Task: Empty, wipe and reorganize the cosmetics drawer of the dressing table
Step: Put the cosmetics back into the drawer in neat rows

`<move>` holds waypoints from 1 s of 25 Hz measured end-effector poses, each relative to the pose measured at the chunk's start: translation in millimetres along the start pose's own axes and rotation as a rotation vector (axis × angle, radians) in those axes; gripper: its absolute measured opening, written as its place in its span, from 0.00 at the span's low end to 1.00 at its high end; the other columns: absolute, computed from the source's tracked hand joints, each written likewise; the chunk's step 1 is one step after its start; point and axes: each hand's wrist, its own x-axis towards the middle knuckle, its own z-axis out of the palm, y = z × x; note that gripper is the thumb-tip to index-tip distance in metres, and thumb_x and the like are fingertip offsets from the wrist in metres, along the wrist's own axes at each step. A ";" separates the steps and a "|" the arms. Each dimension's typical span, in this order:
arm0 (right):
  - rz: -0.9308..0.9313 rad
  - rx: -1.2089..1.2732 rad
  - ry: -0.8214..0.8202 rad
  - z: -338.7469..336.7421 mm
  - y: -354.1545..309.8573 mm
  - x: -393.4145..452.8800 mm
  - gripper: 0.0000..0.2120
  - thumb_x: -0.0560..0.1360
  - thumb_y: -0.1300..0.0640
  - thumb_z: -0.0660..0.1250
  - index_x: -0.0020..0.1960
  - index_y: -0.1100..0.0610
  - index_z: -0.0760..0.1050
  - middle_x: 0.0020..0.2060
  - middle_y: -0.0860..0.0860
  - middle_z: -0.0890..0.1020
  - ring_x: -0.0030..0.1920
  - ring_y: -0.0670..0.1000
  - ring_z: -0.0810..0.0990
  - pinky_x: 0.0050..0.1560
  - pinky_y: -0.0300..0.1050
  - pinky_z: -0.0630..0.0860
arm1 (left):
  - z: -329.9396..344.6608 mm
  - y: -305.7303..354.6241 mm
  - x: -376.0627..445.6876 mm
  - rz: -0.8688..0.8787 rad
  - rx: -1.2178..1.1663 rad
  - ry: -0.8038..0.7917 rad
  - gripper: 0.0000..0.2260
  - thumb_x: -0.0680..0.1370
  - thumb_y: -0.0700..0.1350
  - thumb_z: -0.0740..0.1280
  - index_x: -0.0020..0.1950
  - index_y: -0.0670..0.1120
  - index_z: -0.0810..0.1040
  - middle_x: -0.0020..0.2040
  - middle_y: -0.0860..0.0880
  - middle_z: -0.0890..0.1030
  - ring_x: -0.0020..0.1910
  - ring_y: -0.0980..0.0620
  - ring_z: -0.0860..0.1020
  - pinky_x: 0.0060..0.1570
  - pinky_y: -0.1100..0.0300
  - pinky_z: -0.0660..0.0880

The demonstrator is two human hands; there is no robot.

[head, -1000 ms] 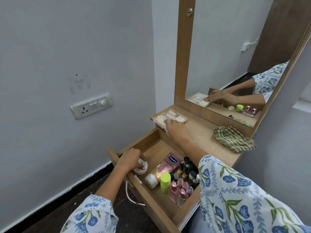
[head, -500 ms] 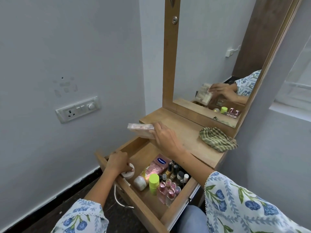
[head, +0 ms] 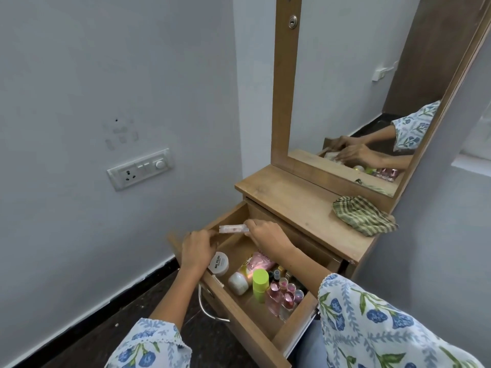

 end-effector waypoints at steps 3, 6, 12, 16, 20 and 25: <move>-0.023 -0.067 -0.075 7.7 -5.0 3.7 0.07 0.78 0.62 0.62 0.56 0.60 0.70 0.51 0.57 0.80 0.51 0.60 0.80 0.45 0.53 0.74 | 0.9 -1.4 -0.6 0.047 -0.044 0.045 0.13 0.73 0.42 0.69 0.56 0.53 0.82 0.47 0.50 0.85 0.46 0.48 0.82 0.47 0.55 0.76; -0.013 -0.060 -0.155 7.4 -11.1 10.7 0.10 0.76 0.60 0.66 0.55 0.62 0.72 0.52 0.59 0.80 0.53 0.61 0.80 0.47 0.53 0.74 | 1.8 -0.6 0.8 0.092 -0.060 -0.074 0.13 0.73 0.41 0.67 0.53 0.55 0.83 0.44 0.51 0.85 0.43 0.49 0.82 0.42 0.56 0.77; -0.022 -0.094 -0.310 13.4 -17.7 21.8 0.12 0.74 0.64 0.67 0.57 0.64 0.74 0.56 0.61 0.78 0.57 0.62 0.77 0.51 0.53 0.74 | 6.0 -2.8 8.0 0.176 0.144 -0.254 0.16 0.73 0.42 0.68 0.58 0.56 0.80 0.49 0.53 0.83 0.48 0.53 0.80 0.47 0.59 0.75; 0.025 -0.003 -0.339 17.2 -9.0 18.8 0.14 0.77 0.65 0.63 0.61 0.58 0.77 0.59 0.59 0.79 0.59 0.60 0.77 0.54 0.51 0.74 | 10.7 -4.6 12.2 0.213 0.236 -0.343 0.14 0.73 0.42 0.66 0.57 0.52 0.80 0.48 0.50 0.83 0.47 0.51 0.80 0.46 0.59 0.74; 0.154 0.186 -0.290 6.3 6.6 7.3 0.16 0.76 0.67 0.62 0.59 0.54 0.79 0.55 0.57 0.80 0.55 0.59 0.79 0.50 0.47 0.74 | 13.7 -7.6 16.6 0.227 0.329 -0.395 0.12 0.74 0.45 0.66 0.57 0.49 0.79 0.51 0.50 0.82 0.50 0.51 0.79 0.51 0.56 0.75; 0.200 0.329 -0.219 -13.4 33.3 -25.0 0.13 0.77 0.65 0.62 0.57 0.56 0.80 0.55 0.55 0.82 0.54 0.54 0.81 0.56 0.49 0.77 | 4.0 -2.4 16.4 0.261 0.178 -0.485 0.16 0.73 0.62 0.66 0.55 0.56 0.82 0.54 0.55 0.82 0.54 0.54 0.79 0.53 0.56 0.74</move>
